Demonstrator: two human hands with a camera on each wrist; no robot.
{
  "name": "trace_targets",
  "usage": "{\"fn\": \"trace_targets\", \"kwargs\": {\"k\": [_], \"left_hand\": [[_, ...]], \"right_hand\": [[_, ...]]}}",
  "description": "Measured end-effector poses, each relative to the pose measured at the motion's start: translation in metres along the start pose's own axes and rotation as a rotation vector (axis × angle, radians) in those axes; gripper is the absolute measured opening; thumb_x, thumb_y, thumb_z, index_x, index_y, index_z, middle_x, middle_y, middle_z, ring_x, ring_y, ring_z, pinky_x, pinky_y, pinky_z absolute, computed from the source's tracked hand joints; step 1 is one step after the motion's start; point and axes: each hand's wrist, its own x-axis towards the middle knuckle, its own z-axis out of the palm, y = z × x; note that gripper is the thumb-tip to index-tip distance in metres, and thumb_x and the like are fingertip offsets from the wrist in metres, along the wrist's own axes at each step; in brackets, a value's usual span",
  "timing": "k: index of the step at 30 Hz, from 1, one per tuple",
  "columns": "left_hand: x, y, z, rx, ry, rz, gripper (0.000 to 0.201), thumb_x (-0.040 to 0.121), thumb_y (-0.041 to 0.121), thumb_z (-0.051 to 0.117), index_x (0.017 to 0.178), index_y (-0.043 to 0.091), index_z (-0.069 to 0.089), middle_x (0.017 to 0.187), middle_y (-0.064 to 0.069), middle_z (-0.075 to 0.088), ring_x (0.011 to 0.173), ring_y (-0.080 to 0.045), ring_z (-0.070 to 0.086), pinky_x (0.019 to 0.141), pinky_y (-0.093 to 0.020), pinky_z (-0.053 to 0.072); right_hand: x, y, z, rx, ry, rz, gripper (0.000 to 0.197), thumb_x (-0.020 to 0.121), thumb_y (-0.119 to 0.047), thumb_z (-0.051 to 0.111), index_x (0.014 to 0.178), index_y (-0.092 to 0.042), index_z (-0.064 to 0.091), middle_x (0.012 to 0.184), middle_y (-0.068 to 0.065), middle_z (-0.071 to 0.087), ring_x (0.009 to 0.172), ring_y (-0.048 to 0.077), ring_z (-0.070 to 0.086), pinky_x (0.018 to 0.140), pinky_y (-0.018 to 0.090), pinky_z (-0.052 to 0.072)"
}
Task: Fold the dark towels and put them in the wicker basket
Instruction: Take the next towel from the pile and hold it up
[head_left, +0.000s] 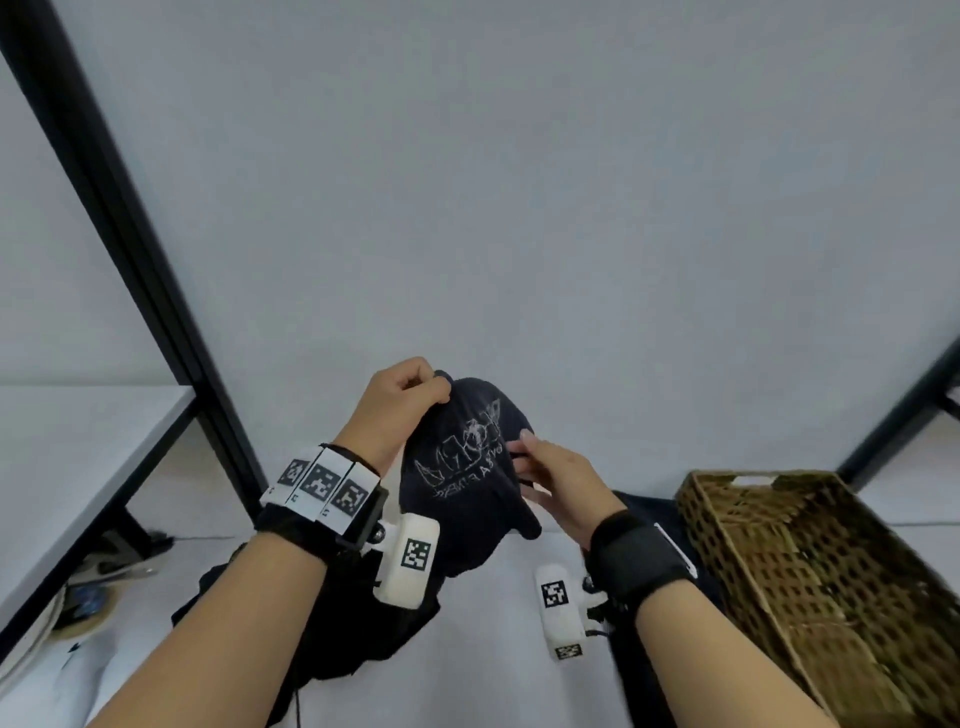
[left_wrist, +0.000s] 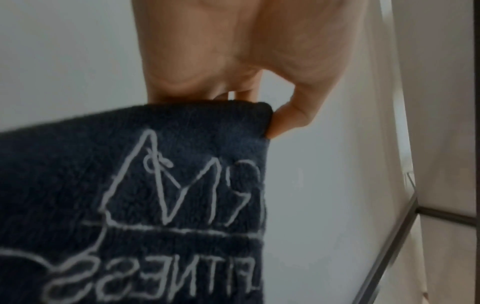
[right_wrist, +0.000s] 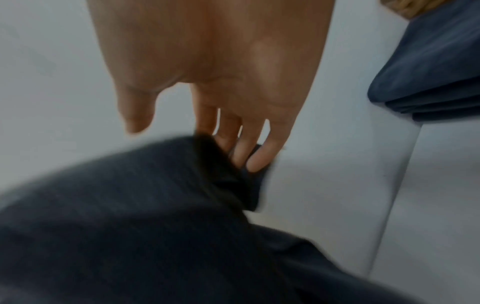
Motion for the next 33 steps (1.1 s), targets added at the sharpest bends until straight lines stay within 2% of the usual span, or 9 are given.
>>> {"fn": "trace_targets", "kwargs": {"k": [4, 8, 10, 13, 17, 21, 24, 29, 33], "left_hand": [[-0.008, -0.011, 0.027, 0.077, 0.027, -0.06, 0.029, 0.077, 0.017, 0.065, 0.051, 0.024, 0.051, 0.059, 0.004, 0.047, 0.066, -0.016, 0.045, 0.065, -0.031, 0.037], [-0.026, -0.009, 0.044, 0.003, -0.036, -0.062, 0.022, 0.072, 0.02, 0.063, 0.053, 0.025, 0.052, 0.062, 0.002, 0.047, 0.066, -0.017, 0.044, 0.062, -0.029, 0.037], [-0.037, -0.003, 0.048, -0.006, -0.077, -0.039, 0.021, 0.071, 0.022, 0.062, 0.055, 0.025, 0.049, 0.064, 0.001, 0.044, 0.066, -0.016, 0.042, 0.06, -0.026, 0.035], [-0.054, 0.006, 0.045, 0.076, -0.162, -0.001, 0.021, 0.071, 0.021, 0.06, 0.056, 0.025, 0.046, 0.059, 0.009, 0.044, 0.056, -0.007, 0.042, 0.051, -0.017, 0.034], [-0.081, 0.002, 0.031, 0.288, -0.22, -0.028, 0.018, 0.068, 0.024, 0.061, 0.058, 0.021, 0.047, 0.069, 0.003, 0.056, 0.061, -0.01, 0.05, 0.057, -0.021, 0.041], [-0.105, -0.036, 0.015, 0.601, -0.103, -0.095, 0.023, 0.08, 0.026, 0.064, 0.071, 0.012, 0.05, 0.076, 0.0, 0.059, 0.073, -0.015, 0.055, 0.07, -0.029, 0.044], [-0.124, -0.074, 0.004, 0.654, 0.013, -0.172, 0.026, 0.085, 0.027, 0.062, 0.07, 0.018, 0.044, 0.073, 0.001, 0.053, 0.072, -0.017, 0.05, 0.07, -0.03, 0.043], [-0.161, -0.121, -0.008, 0.441, 0.167, -0.332, 0.024, 0.091, 0.029, 0.064, 0.078, 0.016, 0.048, 0.079, -0.007, 0.057, 0.074, -0.023, 0.06, 0.075, -0.044, 0.059], [-0.183, -0.139, -0.001, 0.242, 0.233, -0.334, 0.004, 0.095, 0.012, 0.058, 0.091, 0.012, 0.056, 0.1, -0.014, 0.065, 0.081, -0.015, 0.072, 0.078, -0.038, 0.06]], "right_hand": [[-0.023, -0.005, -0.009, -0.01, 0.015, -0.01, 0.022, 0.087, -0.035, 0.071, 0.092, -0.014, 0.073, 0.078, 0.0, 0.067, 0.09, 0.018, 0.071, 0.075, 0.026, 0.057], [-0.038, 0.02, -0.019, -0.251, 0.269, 0.19, 0.036, 0.097, -0.043, 0.053, 0.107, -0.009, 0.059, 0.1, 0.008, 0.061, 0.088, 0.019, 0.064, 0.083, 0.036, 0.058], [-0.052, 0.038, -0.024, -0.079, 0.289, 0.332, 0.047, 0.097, -0.049, 0.052, 0.117, -0.006, 0.055, 0.11, 0.012, 0.062, 0.092, 0.023, 0.064, 0.082, 0.039, 0.057], [-0.07, 0.052, -0.027, 0.423, 0.153, 0.395, 0.051, 0.093, -0.054, 0.055, 0.113, -0.008, 0.065, 0.11, 0.013, 0.072, 0.094, 0.026, 0.073, 0.068, 0.036, 0.059], [-0.087, 0.052, -0.02, 0.529, -0.036, 0.356, 0.048, 0.094, -0.04, 0.062, 0.129, -0.008, 0.062, 0.128, 0.018, 0.064, 0.118, 0.035, 0.062, 0.103, 0.048, 0.046], [-0.106, 0.056, -0.009, 0.476, -0.032, 0.311, 0.039, 0.096, -0.017, 0.058, 0.132, 0.001, 0.056, 0.123, 0.022, 0.065, 0.115, 0.036, 0.063, 0.097, 0.048, 0.051], [-0.118, 0.057, -0.003, 0.423, -0.002, 0.279, 0.037, 0.096, -0.012, 0.059, 0.129, 0.004, 0.057, 0.119, 0.023, 0.067, 0.111, 0.035, 0.065, 0.095, 0.045, 0.053], [-0.132, 0.05, 0.014, 0.402, 0.046, 0.197, 0.036, 0.092, -0.003, 0.063, 0.126, 0.007, 0.056, 0.115, 0.026, 0.067, 0.101, 0.034, 0.069, 0.079, 0.042, 0.059], [-0.137, 0.038, 0.032, 0.467, 0.059, 0.15, 0.035, 0.091, 0.0, 0.063, 0.124, 0.008, 0.056, 0.118, 0.028, 0.065, 0.1, 0.034, 0.069, 0.077, 0.041, 0.059]]}}
